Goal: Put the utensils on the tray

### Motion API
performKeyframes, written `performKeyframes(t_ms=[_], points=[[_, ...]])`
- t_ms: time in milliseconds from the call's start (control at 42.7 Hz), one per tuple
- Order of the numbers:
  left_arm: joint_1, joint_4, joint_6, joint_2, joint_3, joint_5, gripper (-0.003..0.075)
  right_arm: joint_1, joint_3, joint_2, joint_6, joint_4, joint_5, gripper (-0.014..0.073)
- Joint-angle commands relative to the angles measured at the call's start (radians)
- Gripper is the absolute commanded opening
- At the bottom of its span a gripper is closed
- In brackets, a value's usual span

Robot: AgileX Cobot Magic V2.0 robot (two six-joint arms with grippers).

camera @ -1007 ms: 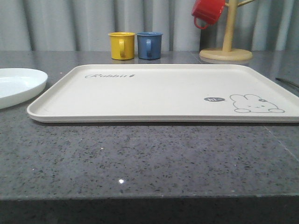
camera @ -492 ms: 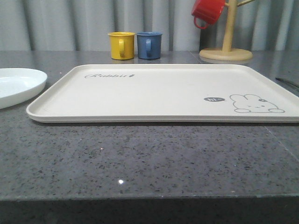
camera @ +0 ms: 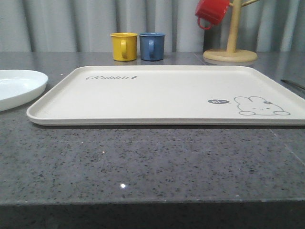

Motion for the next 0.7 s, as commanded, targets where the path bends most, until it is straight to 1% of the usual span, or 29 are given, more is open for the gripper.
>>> performKeyframes(t_ms=[0, 117, 187, 281, 351, 468, 562, 632, 679], points=[[0.002, 0.041, -0.002, 0.063, -0.063, 0.010, 0.0514, -0.003, -0.031, 0.008, -0.008, -0.015, -0.062, 0.0542], [0.002, 0.129, -0.002, 0.182, -0.131, 0.100, 0.0514, -0.003, -0.031, 0.008, -0.008, -0.015, -0.062, 0.0542], [0.002, 0.143, -0.002, 0.251, -0.169, 0.145, 0.0514, -0.003, -0.031, 0.008, -0.008, -0.015, -0.062, 0.0542], [0.007, 0.143, -0.002, 0.339, -0.206, 0.157, 0.0515, -0.003, -0.031, 0.008, -0.008, -0.015, -0.062, 0.0542], [0.044, 0.123, -0.002, 0.395, -0.232, 0.130, 0.0515, -0.003, -0.031, 0.008, -0.008, -0.015, -0.062, 0.0542], [0.157, 0.003, 0.026, 0.477, -0.276, 0.115, 0.0515, -0.003, -0.031, 0.008, -0.008, -0.015, -0.062, 0.0542], [0.250, -0.182, 0.169, 0.543, -0.293, 0.118, 0.0514, -0.003, -0.031, 0.008, -0.008, -0.015, -0.062, 0.0542], [0.300, -0.319, 0.270, 0.590, -0.301, 0.118, 0.0514, -0.003, -0.031, 0.008, -0.008, -0.015, -0.062, 0.0542], [0.323, -0.379, 0.313, 0.620, -0.310, 0.118, 0.0514, -0.003, -0.031, 0.008, -0.008, -0.015, -0.062, 0.0542]])
